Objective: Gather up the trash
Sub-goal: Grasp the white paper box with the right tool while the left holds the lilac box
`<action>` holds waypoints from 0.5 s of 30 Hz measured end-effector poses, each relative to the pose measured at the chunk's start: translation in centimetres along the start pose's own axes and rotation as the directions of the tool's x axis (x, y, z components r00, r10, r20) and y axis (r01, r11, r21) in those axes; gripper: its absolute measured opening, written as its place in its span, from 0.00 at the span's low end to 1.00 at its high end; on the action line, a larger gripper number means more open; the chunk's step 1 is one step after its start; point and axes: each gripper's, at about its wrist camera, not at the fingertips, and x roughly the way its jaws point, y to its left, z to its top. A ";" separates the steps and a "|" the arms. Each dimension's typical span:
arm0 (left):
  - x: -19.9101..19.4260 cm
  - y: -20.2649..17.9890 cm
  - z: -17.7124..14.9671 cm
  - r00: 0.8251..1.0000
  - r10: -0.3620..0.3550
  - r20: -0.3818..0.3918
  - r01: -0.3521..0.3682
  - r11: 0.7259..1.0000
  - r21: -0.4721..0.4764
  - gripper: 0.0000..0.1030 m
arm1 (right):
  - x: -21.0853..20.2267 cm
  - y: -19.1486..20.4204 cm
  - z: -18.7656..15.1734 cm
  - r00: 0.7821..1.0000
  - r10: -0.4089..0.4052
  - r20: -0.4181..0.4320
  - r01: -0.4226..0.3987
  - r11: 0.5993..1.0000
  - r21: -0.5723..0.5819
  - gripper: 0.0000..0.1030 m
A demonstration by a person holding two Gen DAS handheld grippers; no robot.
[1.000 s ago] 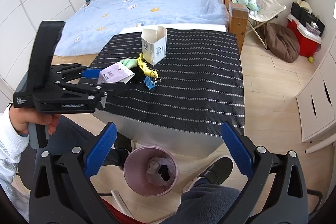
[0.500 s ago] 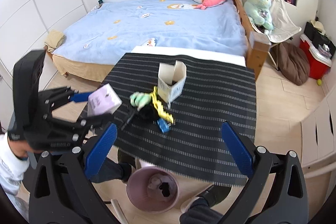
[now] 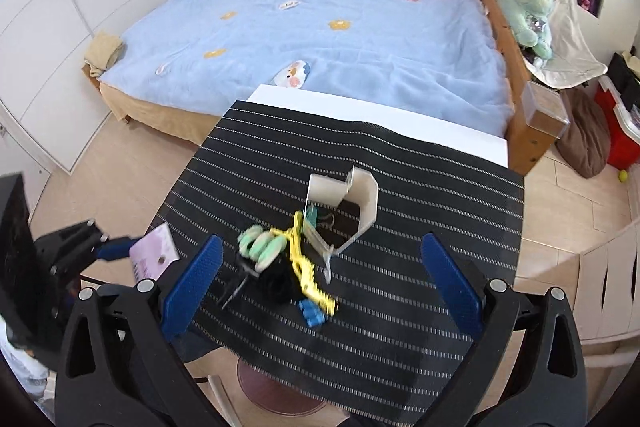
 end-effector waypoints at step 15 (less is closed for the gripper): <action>0.2 1.2 -0.5 1.000 0.007 0.003 -0.007 1.000 -0.019 0.61 | 8.3 -1.7 3.6 0.980 0.009 -0.199 -0.006 1.000 0.018 0.95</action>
